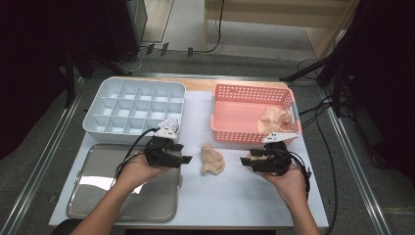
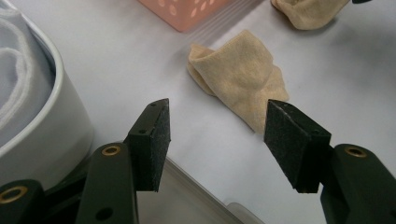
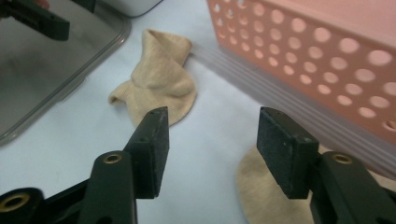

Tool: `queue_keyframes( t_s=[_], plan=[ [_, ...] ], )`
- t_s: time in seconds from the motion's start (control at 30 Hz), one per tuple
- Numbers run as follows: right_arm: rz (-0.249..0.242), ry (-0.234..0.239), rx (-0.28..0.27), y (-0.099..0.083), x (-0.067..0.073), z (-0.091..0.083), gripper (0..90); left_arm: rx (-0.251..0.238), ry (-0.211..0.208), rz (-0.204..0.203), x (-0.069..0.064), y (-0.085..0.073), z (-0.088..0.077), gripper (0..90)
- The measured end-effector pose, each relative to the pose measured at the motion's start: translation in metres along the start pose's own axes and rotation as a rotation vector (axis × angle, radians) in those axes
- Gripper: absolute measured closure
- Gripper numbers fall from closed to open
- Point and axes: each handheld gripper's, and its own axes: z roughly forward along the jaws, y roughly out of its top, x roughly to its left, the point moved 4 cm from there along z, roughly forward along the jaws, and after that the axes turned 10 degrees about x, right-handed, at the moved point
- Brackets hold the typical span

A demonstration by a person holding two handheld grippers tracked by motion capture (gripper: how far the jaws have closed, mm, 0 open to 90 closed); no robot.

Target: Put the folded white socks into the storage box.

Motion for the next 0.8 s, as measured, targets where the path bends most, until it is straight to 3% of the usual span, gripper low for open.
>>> queue_keyframes(
  t_s=[0.13, 0.23, 0.67, 0.8],
  plan=[
    [-0.031, 0.018, 0.004, 0.001, 0.009, 0.005, 55.4, -0.001, 0.002, -0.003, 0.000, 0.000, 0.000, 42.3],
    [-0.054, 0.009, -0.001, 0.003, 0.014, 0.009, 51.9, -0.001, 0.002, -0.001, 0.000, 0.000, 0.000, 42.3],
    [-0.036, -0.013, -0.003, 0.012, 0.026, 0.027, 57.2, -0.006, 0.008, 0.000, 0.001, -0.002, -0.001, 42.3],
    [-0.035, 0.002, 0.006, 0.013, 0.027, 0.032, 57.5, -0.011, 0.012, -0.007, 0.001, -0.004, -0.003, 42.3]
  ],
)
